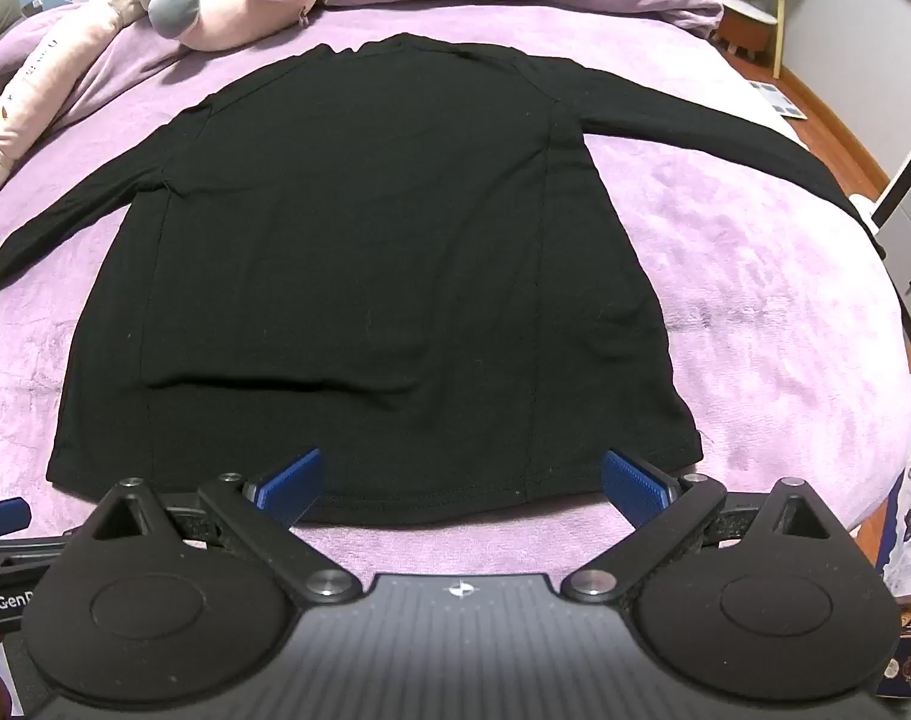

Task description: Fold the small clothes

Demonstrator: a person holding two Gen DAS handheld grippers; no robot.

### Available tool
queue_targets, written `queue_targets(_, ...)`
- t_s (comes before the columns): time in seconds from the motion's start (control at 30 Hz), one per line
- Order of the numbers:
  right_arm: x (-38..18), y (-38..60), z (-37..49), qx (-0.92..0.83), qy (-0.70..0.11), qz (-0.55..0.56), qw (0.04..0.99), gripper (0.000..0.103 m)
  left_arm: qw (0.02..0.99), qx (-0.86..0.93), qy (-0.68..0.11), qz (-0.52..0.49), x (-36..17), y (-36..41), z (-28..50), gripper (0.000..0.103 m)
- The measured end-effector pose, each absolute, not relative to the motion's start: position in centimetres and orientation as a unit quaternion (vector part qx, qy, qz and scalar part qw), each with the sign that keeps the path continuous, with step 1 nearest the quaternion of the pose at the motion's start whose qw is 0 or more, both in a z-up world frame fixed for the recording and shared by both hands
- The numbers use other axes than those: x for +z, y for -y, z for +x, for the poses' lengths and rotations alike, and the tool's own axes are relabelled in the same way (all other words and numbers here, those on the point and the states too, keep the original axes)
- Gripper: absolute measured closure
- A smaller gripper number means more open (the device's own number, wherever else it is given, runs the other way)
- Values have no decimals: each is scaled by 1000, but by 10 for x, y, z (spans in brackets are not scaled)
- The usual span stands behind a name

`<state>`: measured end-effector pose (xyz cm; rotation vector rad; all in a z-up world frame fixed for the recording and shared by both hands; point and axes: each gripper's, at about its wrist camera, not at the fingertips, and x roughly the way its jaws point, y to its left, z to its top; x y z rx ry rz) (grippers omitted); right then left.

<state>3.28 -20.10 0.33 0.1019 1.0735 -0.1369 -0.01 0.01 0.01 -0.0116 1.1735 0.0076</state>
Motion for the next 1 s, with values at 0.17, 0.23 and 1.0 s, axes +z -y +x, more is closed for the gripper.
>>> queue_targets(0.17, 3, 201, 33, -65, -511, 48, 856, 4, 833, 2, -553, -3, 0, 0, 0, 0)
queue_targets(0.23, 3, 201, 33, -65, -511, 49, 856, 4, 833, 1, -553, -3, -1, 0, -1, 0)
queue_targets(1.0, -2, 205, 32, -62, -515, 56, 853, 4, 833, 1, -553, -5, -2, 1, -3, 0)
